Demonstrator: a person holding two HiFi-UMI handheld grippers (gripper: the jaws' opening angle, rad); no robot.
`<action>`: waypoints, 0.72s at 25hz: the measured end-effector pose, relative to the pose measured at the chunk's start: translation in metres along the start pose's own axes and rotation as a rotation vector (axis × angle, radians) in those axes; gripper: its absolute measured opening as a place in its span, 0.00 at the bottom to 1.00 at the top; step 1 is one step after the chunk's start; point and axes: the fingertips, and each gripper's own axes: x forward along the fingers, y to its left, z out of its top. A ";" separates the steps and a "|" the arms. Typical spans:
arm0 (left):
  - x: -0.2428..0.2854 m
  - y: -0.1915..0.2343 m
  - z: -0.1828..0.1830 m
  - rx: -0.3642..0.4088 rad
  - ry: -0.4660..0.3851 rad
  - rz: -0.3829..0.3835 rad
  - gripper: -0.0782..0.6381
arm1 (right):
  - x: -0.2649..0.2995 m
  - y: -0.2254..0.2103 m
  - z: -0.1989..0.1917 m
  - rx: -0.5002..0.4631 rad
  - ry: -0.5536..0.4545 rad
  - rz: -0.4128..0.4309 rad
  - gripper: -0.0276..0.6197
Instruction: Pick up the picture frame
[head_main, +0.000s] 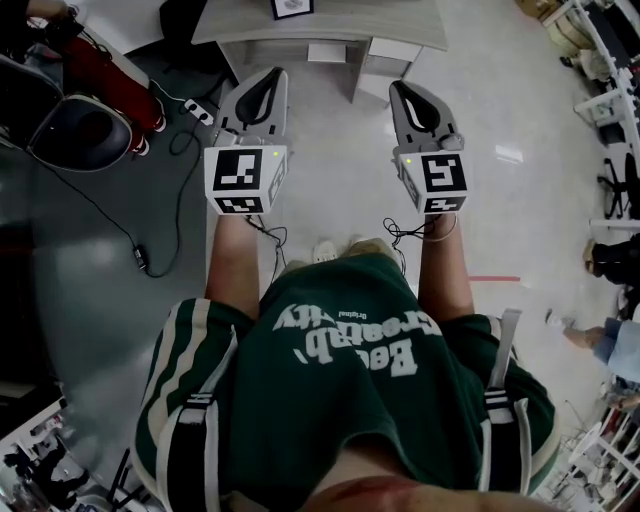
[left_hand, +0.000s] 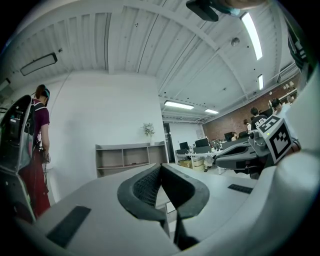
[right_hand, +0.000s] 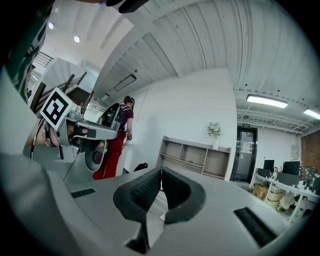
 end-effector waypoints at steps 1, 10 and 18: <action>0.002 0.001 0.001 -0.001 0.003 -0.002 0.13 | 0.001 0.000 0.002 -0.004 -0.001 0.002 0.09; 0.036 -0.005 -0.007 -0.009 0.023 -0.030 0.13 | 0.018 -0.020 -0.012 -0.014 0.022 0.007 0.09; 0.100 0.011 -0.020 0.006 0.048 -0.012 0.13 | 0.075 -0.058 -0.024 -0.007 0.003 0.035 0.09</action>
